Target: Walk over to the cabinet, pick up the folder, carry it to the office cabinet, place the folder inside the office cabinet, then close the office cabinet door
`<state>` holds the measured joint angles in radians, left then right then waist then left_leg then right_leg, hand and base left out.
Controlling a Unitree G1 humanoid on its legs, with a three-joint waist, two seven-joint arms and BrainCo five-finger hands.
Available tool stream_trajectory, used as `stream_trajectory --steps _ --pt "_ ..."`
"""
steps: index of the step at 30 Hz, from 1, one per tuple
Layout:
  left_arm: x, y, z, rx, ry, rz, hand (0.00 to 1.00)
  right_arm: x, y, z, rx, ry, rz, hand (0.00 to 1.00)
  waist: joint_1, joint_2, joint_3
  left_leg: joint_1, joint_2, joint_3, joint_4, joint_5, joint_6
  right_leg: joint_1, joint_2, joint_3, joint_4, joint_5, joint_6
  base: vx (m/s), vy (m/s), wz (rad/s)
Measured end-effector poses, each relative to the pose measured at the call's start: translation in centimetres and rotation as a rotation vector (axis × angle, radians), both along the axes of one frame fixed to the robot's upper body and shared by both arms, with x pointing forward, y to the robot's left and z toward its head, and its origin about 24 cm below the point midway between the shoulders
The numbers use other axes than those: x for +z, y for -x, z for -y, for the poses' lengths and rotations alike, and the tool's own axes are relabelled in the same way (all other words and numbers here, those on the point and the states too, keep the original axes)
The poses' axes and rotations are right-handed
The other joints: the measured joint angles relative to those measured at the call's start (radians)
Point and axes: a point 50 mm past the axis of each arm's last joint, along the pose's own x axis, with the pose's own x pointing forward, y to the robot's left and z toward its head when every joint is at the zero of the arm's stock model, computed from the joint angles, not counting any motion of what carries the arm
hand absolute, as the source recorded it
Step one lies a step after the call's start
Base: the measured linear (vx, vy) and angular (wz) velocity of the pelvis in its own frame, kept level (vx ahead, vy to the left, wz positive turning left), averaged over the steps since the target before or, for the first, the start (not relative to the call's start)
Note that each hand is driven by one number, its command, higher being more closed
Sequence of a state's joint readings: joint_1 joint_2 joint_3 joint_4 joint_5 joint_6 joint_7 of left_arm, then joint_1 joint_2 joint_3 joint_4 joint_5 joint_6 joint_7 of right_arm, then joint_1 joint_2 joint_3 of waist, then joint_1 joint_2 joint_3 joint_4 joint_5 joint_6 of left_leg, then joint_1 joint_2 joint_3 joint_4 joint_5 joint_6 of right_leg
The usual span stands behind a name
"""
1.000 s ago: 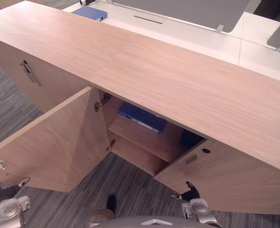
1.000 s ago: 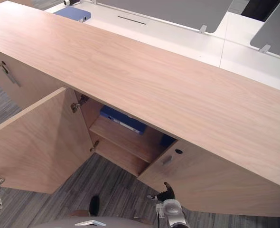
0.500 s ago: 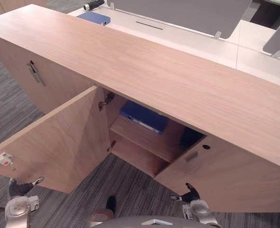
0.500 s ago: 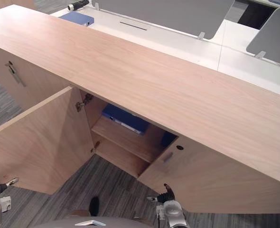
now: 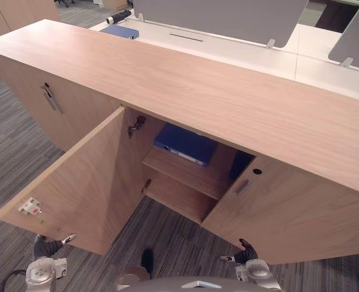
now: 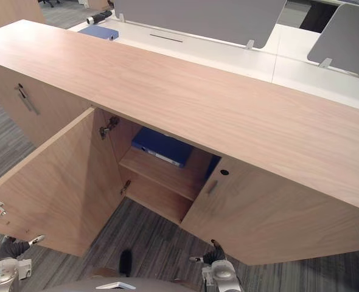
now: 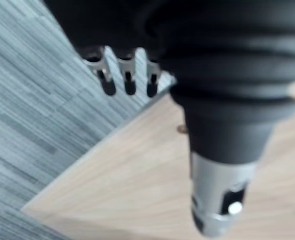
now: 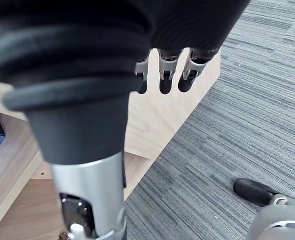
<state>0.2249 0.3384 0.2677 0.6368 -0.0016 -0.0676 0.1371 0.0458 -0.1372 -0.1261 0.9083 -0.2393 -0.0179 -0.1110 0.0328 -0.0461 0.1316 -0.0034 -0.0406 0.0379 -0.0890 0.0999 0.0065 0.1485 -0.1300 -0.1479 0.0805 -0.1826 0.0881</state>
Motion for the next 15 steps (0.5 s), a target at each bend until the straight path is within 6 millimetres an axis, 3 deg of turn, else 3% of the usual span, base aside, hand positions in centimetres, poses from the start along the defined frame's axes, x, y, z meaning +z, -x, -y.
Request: stream_trajectory --steps 12,15 --pt "-1.0 1.3 1.9 -0.118 0.019 -0.082 0.0 0.0 -0.1 -0.2 0.001 -0.003 0.003 0.0 0.007 0.001 -0.001 0.017 -0.018 0.055 0.0 -0.003 0.016 -0.001 -0.018 0.048 -0.006 0.022 -0.003 0.03 0.003 -0.1" --pt "-1.5 1.5 2.8 -0.154 0.037 -0.104 0.0 0.2 -0.4 -0.2 0.004 -0.001 0.02 0.0 0.006 0.013 -0.001 0.021 -0.013 0.078 0.0 -0.003 0.015 -0.008 -0.017 0.069 -0.007 0.024 -0.008 -0.06 -0.002 -0.19"
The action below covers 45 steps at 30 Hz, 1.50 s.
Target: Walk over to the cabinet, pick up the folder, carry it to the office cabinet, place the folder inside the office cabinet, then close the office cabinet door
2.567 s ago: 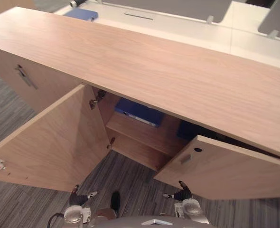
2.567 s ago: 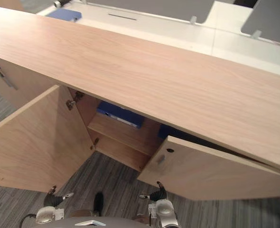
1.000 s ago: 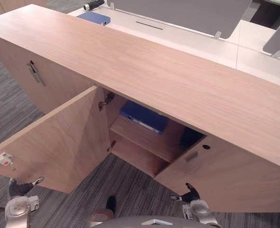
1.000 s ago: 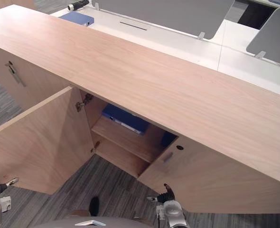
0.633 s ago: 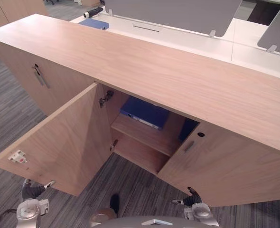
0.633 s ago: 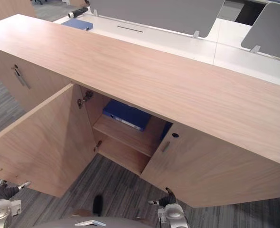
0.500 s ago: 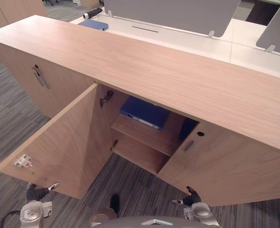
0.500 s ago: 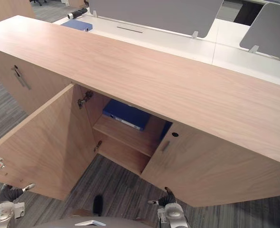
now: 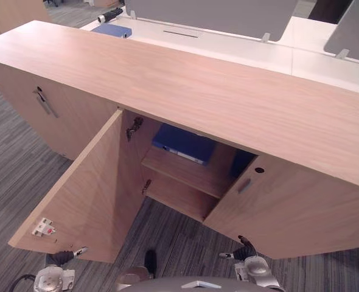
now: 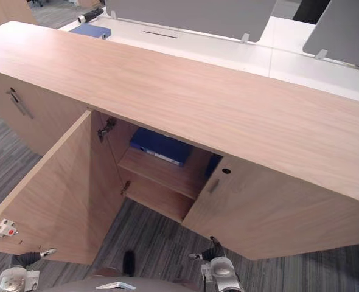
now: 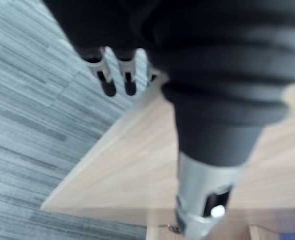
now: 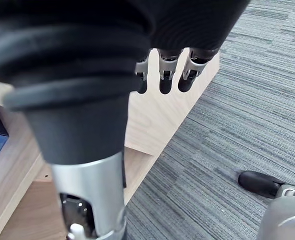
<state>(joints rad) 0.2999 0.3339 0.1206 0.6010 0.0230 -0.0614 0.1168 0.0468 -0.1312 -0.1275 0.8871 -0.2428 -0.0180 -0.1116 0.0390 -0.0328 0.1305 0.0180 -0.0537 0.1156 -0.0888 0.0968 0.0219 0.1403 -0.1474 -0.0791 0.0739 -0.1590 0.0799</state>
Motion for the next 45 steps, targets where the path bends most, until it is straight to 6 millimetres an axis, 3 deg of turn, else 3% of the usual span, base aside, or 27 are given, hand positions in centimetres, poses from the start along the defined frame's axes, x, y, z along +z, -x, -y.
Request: stream_trajectory --steps 8,12,14,16,18,19,20,21,22,23,24,25,26,28,30,33,37,41,45 --pt "-2.4 1.6 4.1 -0.111 0.118 -0.108 0.0 0.0 -0.2 -0.4 0.01 -0.006 0.005 0.0 -0.016 0.046 -0.012 -0.003 0.011 0.079 0.0 -0.004 0.005 -0.048 0.01 0.101 0.006 0.014 -0.024 -0.07 0.03 -0.29" --pt "-3.5 2.2 7.4 -0.223 0.221 -0.154 0.0 0.1 -0.8 -1.0 0.052 -0.006 0.013 0.0 -0.039 0.052 -0.017 -0.01 0.012 0.113 0.0 -0.006 0.006 -0.079 0.013 0.149 0.009 0.017 -0.054 -0.07 0.044 -0.33" --pt "-4.1 2.6 9.4 -0.264 0.278 -0.17 0.0 -0.2 -0.3 -1.6 0.052 -0.024 0.001 0.0 -0.051 0.037 -0.04 -0.028 0.003 0.151 0.008 -0.012 0.01 -0.109 -0.003 0.191 -0.003 0.013 -0.079 -0.04 0.093 -0.44" --pt "-4.3 2.2 10.5 -0.341 0.302 -0.184 0.0 -0.3 0.0 -1.6 0.059 -0.019 -0.009 0.0 -0.054 0.054 -0.049 -0.024 0.013 0.176 0.001 -0.013 0.016 -0.109 0.012 0.211 -0.014 0.017 -0.081 -0.05 0.053 -0.49" --pt "-4.3 1.8 10.5 -0.411 0.287 -0.201 0.0 -0.4 0.1 -2.4 0.086 -0.031 -0.015 0.0 -0.083 0.039 -0.062 -0.039 0.006 0.186 0.001 -0.044 -0.005 -0.132 0.003 0.214 -0.012 0.005 -0.098 -0.07 0.099 -0.3" --pt "-4.0 1.0 9.3 -0.456 0.249 -0.209 0.0 -0.9 0.7 -3.6 0.083 -0.064 -0.031 0.0 -0.083 -0.021 -0.082 -0.097 -0.015 0.209 0.203 -0.043 0.108 -0.174 -0.066 0.242 -0.016 0.011 -0.069 0.01 0.114 -0.53" --pt "-4.0 0.7 9.6 -0.468 0.249 -0.206 0.0 -0.8 0.6 -3.4 0.092 -0.055 -0.028 0.0 -0.074 0.011 -0.087 -0.107 0.015 0.19 0.275 -0.132 0.113 -0.177 -0.035 0.254 -0.018 0.022 -0.062 0.05 0.151 -0.91" --pt "-4.0 -0.1 10.5 -0.495 0.259 -0.193 0.0 -0.8 0.6 -3.3 0.115 -0.041 -0.036 0.0 -0.073 0.023 -0.091 -0.115 0.046 0.194 0.286 -0.221 0.034 -0.176 -0.01 0.286 -0.026 0.045 -0.032 0.05 0.038 -0.76" --pt "-4.1 -0.3 10.8 -0.487 0.254 -0.197 0.0 -0.7 0.4 -3.3 0.121 -0.038 -0.03 0.0 -0.079 0.039 -0.093 -0.111 0.054 0.202 0.275 -0.219 0.034 -0.182 -0.001 0.283 -0.016 0.05 -0.024 -0.01 0.114 -0.54" --pt "-4.1 -0.8 11.6 -0.513 0.26 -0.193 0.0 -0.6 0.2 -3.3 0.125 -0.035 -0.022 0.0 -0.094 0.066 -0.097 -0.099 0.069 0.207 0.226 -0.211 0.02 -0.184 0.045 0.27 0.023 0.058 -0.009 -0.07 0.098 -0.22" --pt "-4.0 -1.2 12.2 -0.544 0.264 -0.182 0.0 -0.8 0.6 -3.5 0.129 -0.039 -0.037 0.0 -0.102 0.035 -0.115 -0.058 0.053 0.217 0.146 -0.191 -0.007 -0.196 0.068 0.255 0.061 0.053 -0.015 -0.03 0.13 -0.06" --pt "-3.8 -1.7 12.2 -0.566 0.255 -0.167 0.0 -1.0 1.0 -4.2 0.126 -0.058 -0.046 0.0 -0.108 -0.005 -0.118 -0.069 0.03 0.228 0.194 -0.186 0.009 -0.184 0.045 0.258 0.05 0.033 -0.03 0.08 0.038 -0.23" --pt "-3.5 -2.5 13.2 -0.596 0.267 -0.136 0.0 -0.9 0.6 -3.9 0.136 -0.045 -0.04 0.0 -0.098 -0.001 -0.104 -0.074 0.054 0.227 0.261 -0.216 0.045 -0.174 0.066 0.271 0.012 0.059 0.006 0.08 0.018 -0.28" --pt "-3.1 -3.4 14.9 -0.642 0.295 -0.105 0.0 -1.0 0.6 -4.0 0.134 -0.046 -0.052 0.0 -0.102 -0.026 -0.1 -0.051 0.034 0.245 0.22 -0.209 0.019 -0.177 0.044 0.271 0.008 0.085 -0.001 -0.04 0.013 -0.34" --pt "-2.5 -4.8 17.2 -0.708 0.338 -0.057 0.0 -1.0 0.5 -3.9 0.133 -0.045 -0.046 0.0 -0.12 -0.018 -0.095 -0.05 0.025 0.252 0.199 -0.194 0.018 -0.181 0.045 0.285 0.002 0.087 -0.01 -0.06 0.014 -0.13" --pt "-1.7 -6.4 18.1 -0.728 0.349 -0.003 0.0 -0.9 0.4 -3.9 0.133 -0.044 -0.043 0.0 -0.129 -0.015 -0.096 -0.015 0.014 0.268 0.12 -0.166 0.009 -0.18 0.047 0.288 -0.014 0.083 -0.051 -0.03 0.003 -0.12" --pt "-1.4 -7.1 18.3 -0.738 0.348 0.018 0.0 -0.9 0.5 -3.7 0.133 -0.039 -0.043 0.0 -0.138 -0.012 -0.098 0.038 -0.006 0.27 0.002 -0.115 0.003 -0.179 0.048 0.286 -0.023 0.082 -0.051 0.0 0.009 -0.05" --pt "-1.3 -7.2 18.2 -0.727 0.342 0.023 0.0 -0.9 0.6 -3.1 0.125 -0.027 -0.051 0.0 -0.146 -0.004 -0.099 0.049 -0.006 0.269 0.002 -0.101 0.002 -0.172 0.048 0.283 -0.024 0.092 -0.051 0.09 -0.007 0.04" --pt "-1.2 -7.7 16.9 -0.645 0.322 0.047 0.0 -1.2 1.2 -2.8 0.094 -0.029 -0.072 0.0 -0.146 -0.004 -0.099 0.072 -0.007 0.242 0.002 -0.103 0.02 -0.126 0.04 0.249 -0.053 0.141 0.001 0.14 -0.042 0.15"
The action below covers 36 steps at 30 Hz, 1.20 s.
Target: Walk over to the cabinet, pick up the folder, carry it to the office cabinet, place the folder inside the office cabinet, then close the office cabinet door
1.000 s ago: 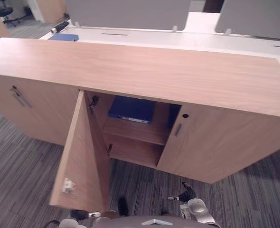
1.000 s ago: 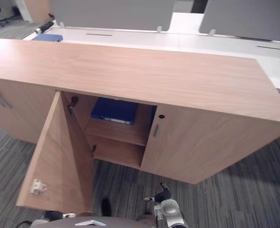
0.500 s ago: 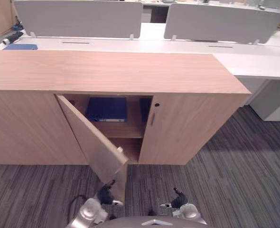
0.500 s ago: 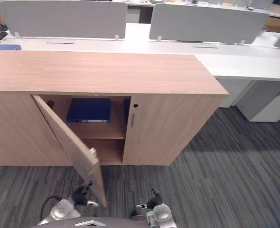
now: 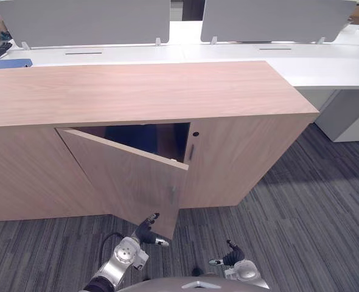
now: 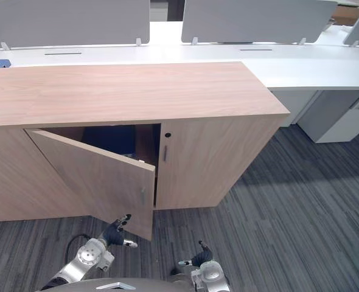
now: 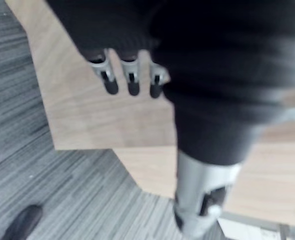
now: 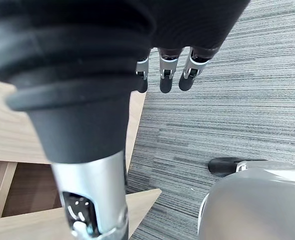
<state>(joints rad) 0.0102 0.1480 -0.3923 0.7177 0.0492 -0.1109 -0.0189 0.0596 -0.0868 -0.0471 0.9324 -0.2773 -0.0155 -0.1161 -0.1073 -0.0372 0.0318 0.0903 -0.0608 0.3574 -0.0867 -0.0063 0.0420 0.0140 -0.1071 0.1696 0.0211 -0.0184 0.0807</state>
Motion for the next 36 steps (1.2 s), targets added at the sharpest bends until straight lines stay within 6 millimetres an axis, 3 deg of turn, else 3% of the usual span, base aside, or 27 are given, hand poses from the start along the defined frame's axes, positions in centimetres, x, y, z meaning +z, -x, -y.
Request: stream_trajectory --steps 7,15,24,28,31,33,36 --pt "-0.6 0.1 -3.1 0.181 -0.038 -0.025 0.0 -0.4 0.8 0.7 -0.059 -0.004 -0.035 0.0 0.0 0.011 0.007 0.009 0.023 -0.051 0.0 0.007 -0.005 0.042 0.02 -0.083 -0.017 0.0 0.007 0.1 -0.076 0.23" --pt "-3.0 3.8 -7.1 0.406 -0.116 -0.2 0.0 -0.8 2.0 1.3 -0.123 -0.017 -0.08 0.0 0.001 0.02 0.027 0.028 0.038 -0.059 -0.002 0.016 -0.018 0.063 0.029 -0.125 -0.014 -0.017 -0.004 -0.07 -0.068 0.06" --pt "-3.9 6.4 -8.0 0.485 -0.131 -0.286 0.0 -1.2 3.3 1.8 -0.223 -0.044 -0.107 0.0 0.025 0.004 0.027 0.016 0.041 -0.061 0.0 0.006 -0.021 0.052 0.026 -0.12 -0.016 -0.026 -0.005 -0.05 -0.02 -0.02" --pt "-3.8 6.6 -8.8 0.554 -0.126 -0.282 0.0 -1.2 3.0 1.6 -0.257 -0.069 -0.096 0.0 0.034 -0.009 0.035 -0.056 0.034 -0.109 0.099 -0.036 -0.063 0.013 0.022 -0.097 -0.014 -0.011 -0.001 0.05 -0.004 -0.02" --pt "-4.0 7.6 -9.6 0.615 -0.135 -0.299 0.0 -1.1 3.0 2.0 -0.29 -0.07 -0.094 0.0 0.056 -0.003 0.036 -0.053 0.035 -0.139 0.147 -0.056 -0.04 0.019 0.027 -0.064 -0.016 -0.001 0.002 0.06 -0.026 -0.39" --pt "-4.1 8.1 -9.9 0.638 -0.137 -0.316 0.0 -0.9 2.2 2.2 -0.308 -0.08 -0.07 0.0 0.049 0.013 0.036 -0.045 0.034 -0.154 0.137 -0.063 -0.028 0.019 0.03 -0.043 -0.027 0.009 0.004 0.05 -0.026 -0.34" --pt "-4.1 8.1 -9.9 0.643 -0.137 -0.318 0.0 -0.9 2.2 2.1 -0.307 -0.081 -0.07 0.0 0.05 0.016 0.037 -0.036 0.034 -0.143 0.13 -0.064 -0.028 0.015 0.032 -0.021 -0.03 0.017 0.005 -0.02 -0.005 -0.21"
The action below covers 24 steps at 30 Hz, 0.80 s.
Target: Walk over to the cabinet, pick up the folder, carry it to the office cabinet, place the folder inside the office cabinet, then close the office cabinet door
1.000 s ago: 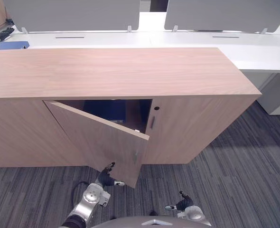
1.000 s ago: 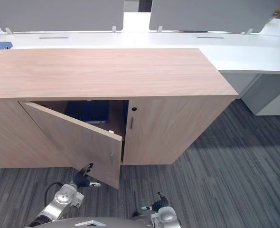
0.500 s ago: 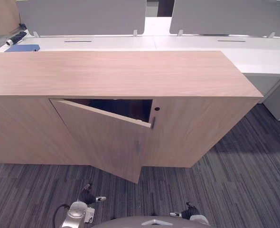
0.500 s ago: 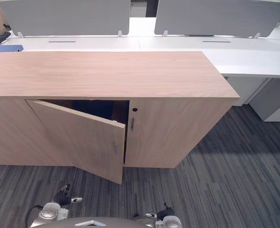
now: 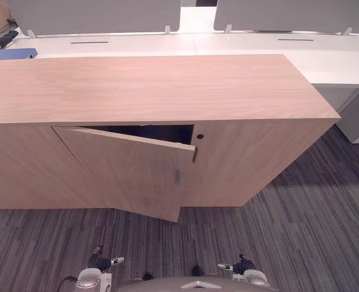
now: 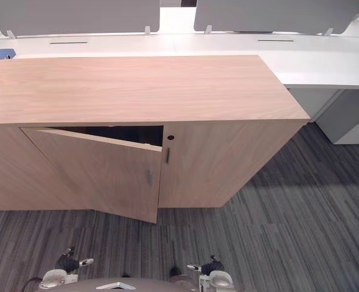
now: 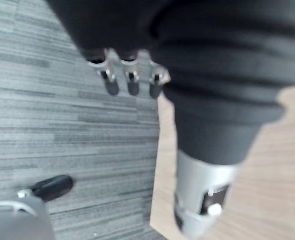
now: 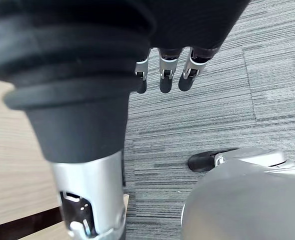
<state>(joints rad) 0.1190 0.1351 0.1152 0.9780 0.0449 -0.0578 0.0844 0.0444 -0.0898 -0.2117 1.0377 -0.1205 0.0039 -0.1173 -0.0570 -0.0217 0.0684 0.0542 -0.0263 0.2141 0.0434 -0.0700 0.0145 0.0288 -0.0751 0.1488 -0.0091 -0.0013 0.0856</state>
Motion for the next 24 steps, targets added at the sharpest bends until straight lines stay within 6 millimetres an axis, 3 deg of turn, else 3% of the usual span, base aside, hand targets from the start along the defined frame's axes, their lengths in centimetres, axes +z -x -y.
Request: stream_trajectory --steps 9,24 --pt "-0.5 1.4 -0.1 0.027 0.005 -0.055 0.0 0.0 -0.3 -0.2 0.016 0.0 0.001 0.0 0.007 -0.011 0.004 0.006 -0.002 0.074 -0.035 0.004 -0.002 -0.044 0.007 0.074 -0.024 0.041 0.0 -0.08 -0.011 -0.29" --pt "-0.9 3.0 -0.1 0.085 0.006 -0.096 0.0 -0.1 0.1 -0.1 0.0 -0.006 -0.014 0.0 0.028 -0.029 -0.004 0.054 0.0 0.033 -0.034 0.006 0.001 0.043 -0.001 0.016 -0.078 0.047 -0.011 -0.02 -0.037 0.07"
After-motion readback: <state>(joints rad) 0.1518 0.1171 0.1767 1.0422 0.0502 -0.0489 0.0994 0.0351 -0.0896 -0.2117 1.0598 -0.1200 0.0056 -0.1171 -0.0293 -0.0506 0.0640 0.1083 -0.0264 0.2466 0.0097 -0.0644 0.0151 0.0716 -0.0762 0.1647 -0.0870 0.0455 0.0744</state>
